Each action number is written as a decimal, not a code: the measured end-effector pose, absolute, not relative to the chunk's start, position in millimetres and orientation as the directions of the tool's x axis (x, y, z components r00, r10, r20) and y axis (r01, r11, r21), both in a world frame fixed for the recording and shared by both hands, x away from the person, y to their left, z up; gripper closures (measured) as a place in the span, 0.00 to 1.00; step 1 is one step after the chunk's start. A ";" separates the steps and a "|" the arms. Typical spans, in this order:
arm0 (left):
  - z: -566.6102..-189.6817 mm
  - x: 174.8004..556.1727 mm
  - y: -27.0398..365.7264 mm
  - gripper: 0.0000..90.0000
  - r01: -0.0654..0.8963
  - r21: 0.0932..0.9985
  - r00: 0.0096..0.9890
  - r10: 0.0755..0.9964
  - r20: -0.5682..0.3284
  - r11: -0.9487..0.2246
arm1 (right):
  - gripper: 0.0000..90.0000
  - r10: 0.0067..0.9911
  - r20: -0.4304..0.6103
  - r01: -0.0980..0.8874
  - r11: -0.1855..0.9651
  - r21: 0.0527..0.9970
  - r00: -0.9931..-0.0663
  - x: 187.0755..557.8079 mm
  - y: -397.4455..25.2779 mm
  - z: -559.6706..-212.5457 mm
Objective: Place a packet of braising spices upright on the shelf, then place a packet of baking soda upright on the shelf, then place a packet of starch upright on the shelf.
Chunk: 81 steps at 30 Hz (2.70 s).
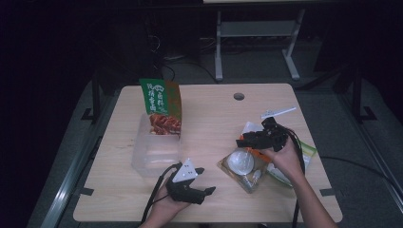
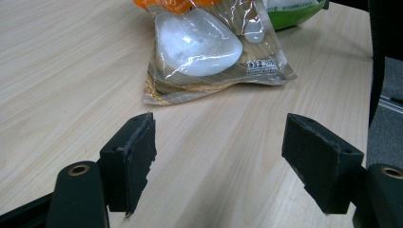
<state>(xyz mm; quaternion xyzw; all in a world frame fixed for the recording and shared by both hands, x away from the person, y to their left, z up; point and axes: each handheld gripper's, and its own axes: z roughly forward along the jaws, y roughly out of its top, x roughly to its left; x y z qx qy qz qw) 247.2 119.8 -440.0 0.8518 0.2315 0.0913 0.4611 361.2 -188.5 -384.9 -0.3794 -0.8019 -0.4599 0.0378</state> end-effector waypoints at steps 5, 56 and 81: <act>-440.9 247.2 117.6 0.29 0.313 0.828 0.876 0.478 -0.062 -0.465 | 0.48 0.572 0.417 0.648 0.285 0.707 -0.706 354.2 -193.3 -382.6; -447.4 298.0 46.4 0.64 0.342 0.757 0.870 0.492 -0.031 -0.557 | 0.46 0.716 0.420 0.744 0.207 0.635 -0.558 308.3 -273.9 -408.6; -447.2 303.2 52.3 0.45 0.399 0.737 0.855 0.513 -0.083 -0.545 | 1.00 0.742 0.414 0.771 0.213 0.600 -0.527 335.5 -238.2 -422.9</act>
